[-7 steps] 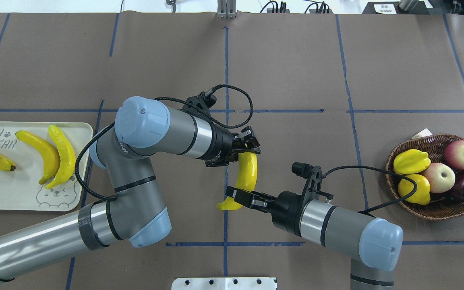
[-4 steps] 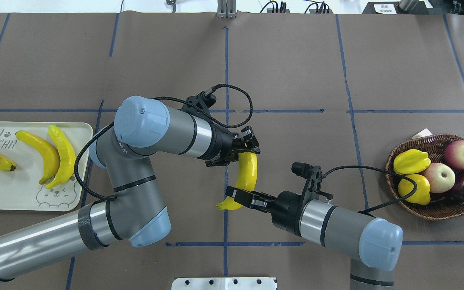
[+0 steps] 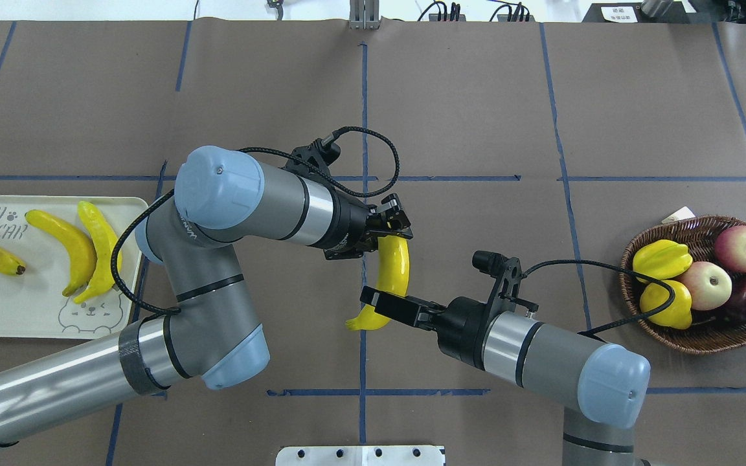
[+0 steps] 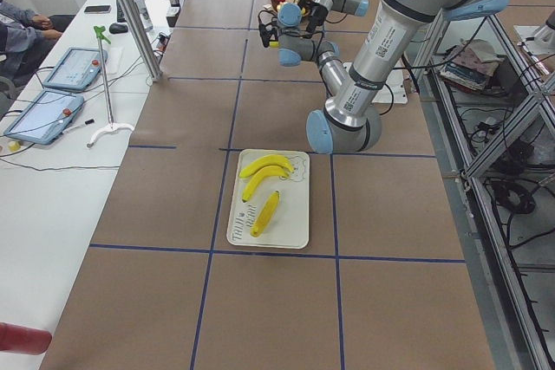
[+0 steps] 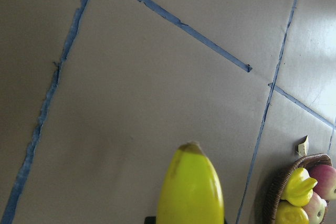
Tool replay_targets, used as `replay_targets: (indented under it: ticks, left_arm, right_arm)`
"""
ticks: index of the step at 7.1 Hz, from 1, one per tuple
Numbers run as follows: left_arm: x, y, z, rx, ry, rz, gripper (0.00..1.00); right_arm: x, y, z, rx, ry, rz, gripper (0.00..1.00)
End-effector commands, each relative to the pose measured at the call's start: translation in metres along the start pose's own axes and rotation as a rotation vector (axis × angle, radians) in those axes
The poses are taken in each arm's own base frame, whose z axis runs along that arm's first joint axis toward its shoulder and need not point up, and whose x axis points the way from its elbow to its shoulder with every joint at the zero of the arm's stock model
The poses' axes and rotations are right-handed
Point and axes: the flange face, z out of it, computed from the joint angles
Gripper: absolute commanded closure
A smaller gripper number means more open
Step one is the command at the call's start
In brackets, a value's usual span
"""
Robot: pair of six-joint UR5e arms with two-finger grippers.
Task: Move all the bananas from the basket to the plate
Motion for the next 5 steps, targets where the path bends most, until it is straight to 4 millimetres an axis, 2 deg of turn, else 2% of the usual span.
replay_targets:
  ticks: [1, 2, 3, 4, 5]
  left_arm:
    - [-0.025, -0.022, -0.006, 0.036, -0.037, -0.021, 1.00]
    - [-0.045, -0.045, -0.014, 0.073, -0.063, -0.039, 1.00]
    - [-0.072, -0.073, -0.031, 0.119, -0.096, -0.064, 1.00]
    - [-0.085, -0.093, -0.045, 0.159, -0.138, -0.091, 1.00]
    - [-0.084, -0.112, -0.066, 0.221, -0.225, -0.146, 1.00]
  right_arm:
    - [-0.001, -0.031, 0.003, -0.046, 0.136, -0.028, 0.00]
    - [-0.003, -0.058, -0.001, -0.094, 0.224, -0.029, 0.00]
    - [0.001, -0.098, -0.010, -0.143, 0.342, -0.007, 0.00]
    - [0.009, -0.137, -0.021, -0.171, 0.443, 0.029, 0.00]
    - [0.016, -0.160, -0.029, -0.174, 0.515, 0.063, 0.00]
